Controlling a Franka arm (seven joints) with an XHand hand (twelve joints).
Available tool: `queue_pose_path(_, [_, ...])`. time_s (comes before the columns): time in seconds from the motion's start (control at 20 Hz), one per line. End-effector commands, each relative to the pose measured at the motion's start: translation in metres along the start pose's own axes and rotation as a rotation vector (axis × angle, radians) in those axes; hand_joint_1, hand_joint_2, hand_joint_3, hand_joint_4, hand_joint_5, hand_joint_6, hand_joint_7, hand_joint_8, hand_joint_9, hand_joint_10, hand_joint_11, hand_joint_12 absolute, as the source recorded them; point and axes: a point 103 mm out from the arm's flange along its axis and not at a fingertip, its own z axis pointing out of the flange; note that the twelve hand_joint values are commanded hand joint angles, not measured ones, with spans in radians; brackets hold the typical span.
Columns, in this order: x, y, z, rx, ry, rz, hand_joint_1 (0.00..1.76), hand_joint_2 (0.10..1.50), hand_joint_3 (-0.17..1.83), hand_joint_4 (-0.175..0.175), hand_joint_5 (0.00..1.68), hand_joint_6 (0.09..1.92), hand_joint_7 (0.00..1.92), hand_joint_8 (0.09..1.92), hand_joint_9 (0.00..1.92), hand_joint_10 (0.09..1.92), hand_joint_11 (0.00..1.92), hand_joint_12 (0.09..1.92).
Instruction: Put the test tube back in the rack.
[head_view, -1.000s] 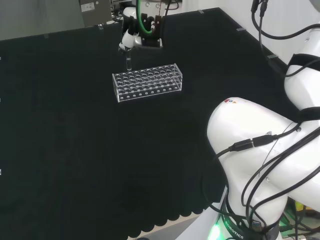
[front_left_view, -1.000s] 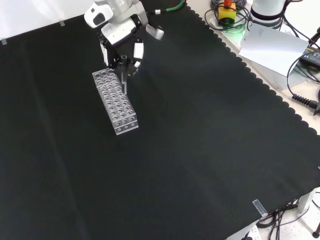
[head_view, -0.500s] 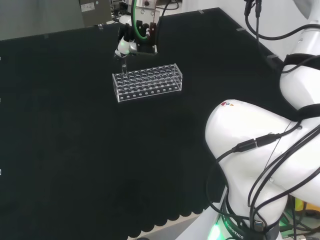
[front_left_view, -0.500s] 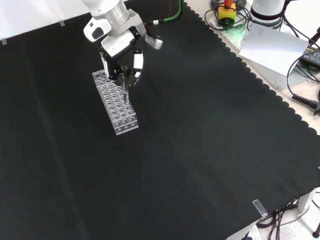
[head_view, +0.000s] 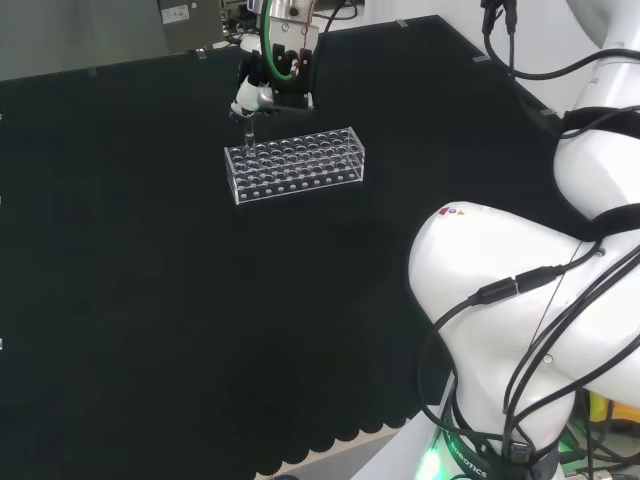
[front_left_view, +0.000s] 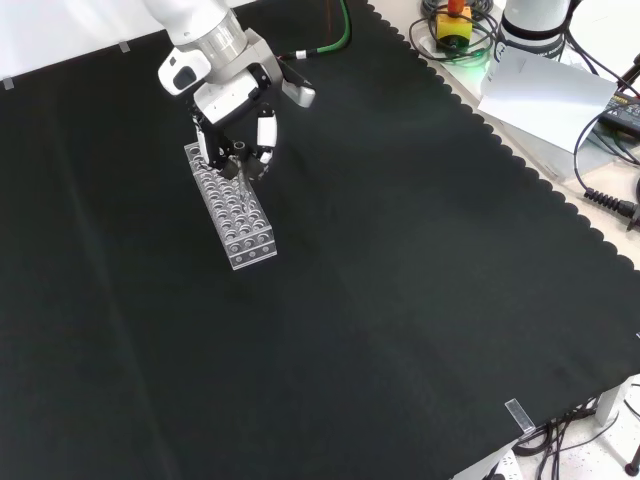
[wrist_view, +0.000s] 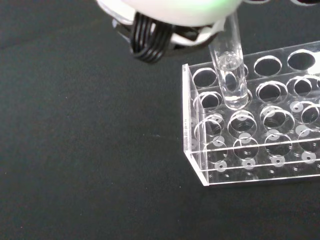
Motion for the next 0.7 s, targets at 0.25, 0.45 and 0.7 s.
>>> queue_pose_path(0.25, [0.001, 0.012, 0.007, 0.023, -0.002, 0.004, 1.21, 0.7, 0.61, -0.175, 1.25, 0.69, 1.65, 0.58, 1.56, 0.56, 1.25, 0.86])
queue_pose_path(0.45, [0.0, 0.008, 0.003, 0.02, 0.001, -0.001, 1.21, 0.7, 0.61, -0.175, 1.25, 0.69, 1.65, 0.58, 1.56, 0.56, 1.25, 0.86])
queue_pose_path(0.7, [0.0, 0.0, -0.002, 0.021, 0.008, -0.006, 1.21, 0.7, 0.61, -0.175, 1.25, 0.69, 1.65, 0.58, 1.56, 0.56, 1.25, 0.86])
